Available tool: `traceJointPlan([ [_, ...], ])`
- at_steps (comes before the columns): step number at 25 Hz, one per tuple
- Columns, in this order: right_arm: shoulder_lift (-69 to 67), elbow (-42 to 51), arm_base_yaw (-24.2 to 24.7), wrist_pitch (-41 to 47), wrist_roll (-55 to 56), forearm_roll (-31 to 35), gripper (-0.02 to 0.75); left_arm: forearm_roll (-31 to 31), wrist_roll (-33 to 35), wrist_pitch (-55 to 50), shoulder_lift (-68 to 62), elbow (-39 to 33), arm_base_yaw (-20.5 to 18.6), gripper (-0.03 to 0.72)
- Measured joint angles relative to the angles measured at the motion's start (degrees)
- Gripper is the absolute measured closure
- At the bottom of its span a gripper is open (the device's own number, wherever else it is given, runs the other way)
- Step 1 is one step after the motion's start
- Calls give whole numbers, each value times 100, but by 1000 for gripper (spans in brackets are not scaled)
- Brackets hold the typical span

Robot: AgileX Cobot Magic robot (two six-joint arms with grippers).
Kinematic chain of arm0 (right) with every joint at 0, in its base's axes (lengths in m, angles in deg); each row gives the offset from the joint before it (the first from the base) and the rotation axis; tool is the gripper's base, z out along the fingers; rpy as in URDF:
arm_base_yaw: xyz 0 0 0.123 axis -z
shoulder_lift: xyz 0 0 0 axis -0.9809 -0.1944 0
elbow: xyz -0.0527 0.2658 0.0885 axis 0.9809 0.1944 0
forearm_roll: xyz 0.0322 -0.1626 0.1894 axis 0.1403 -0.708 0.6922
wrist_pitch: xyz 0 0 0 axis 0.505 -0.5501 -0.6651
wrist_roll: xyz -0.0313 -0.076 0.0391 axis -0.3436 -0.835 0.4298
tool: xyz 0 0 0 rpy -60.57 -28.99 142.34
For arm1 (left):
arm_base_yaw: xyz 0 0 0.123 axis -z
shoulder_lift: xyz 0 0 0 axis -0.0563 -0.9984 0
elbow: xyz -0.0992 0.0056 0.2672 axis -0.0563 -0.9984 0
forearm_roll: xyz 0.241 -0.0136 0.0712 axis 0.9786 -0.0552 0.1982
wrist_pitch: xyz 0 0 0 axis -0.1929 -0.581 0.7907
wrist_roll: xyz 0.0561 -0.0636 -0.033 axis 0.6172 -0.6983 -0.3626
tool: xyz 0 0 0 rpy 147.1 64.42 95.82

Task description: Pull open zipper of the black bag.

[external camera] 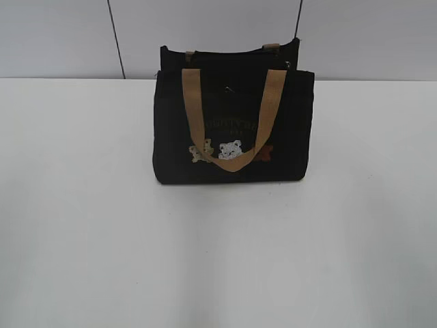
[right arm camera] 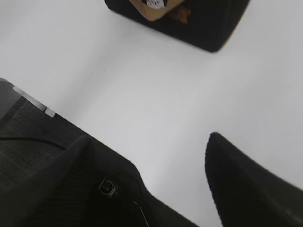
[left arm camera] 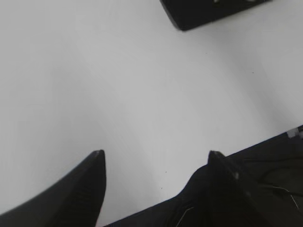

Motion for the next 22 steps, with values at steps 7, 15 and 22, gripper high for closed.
traceJointPlan([
  [7,1646,331,0,548,1428,-1148,189,219,-440,-313,1150,-394,25,191],
  [15,2993,1025,0,669,1770,-1715,188,196,-484,133,2493,-962,25,191],
  [22,3468,1479,0,273,1793,-1787,188,184,-484,290,2638,-1030,25,191],
])
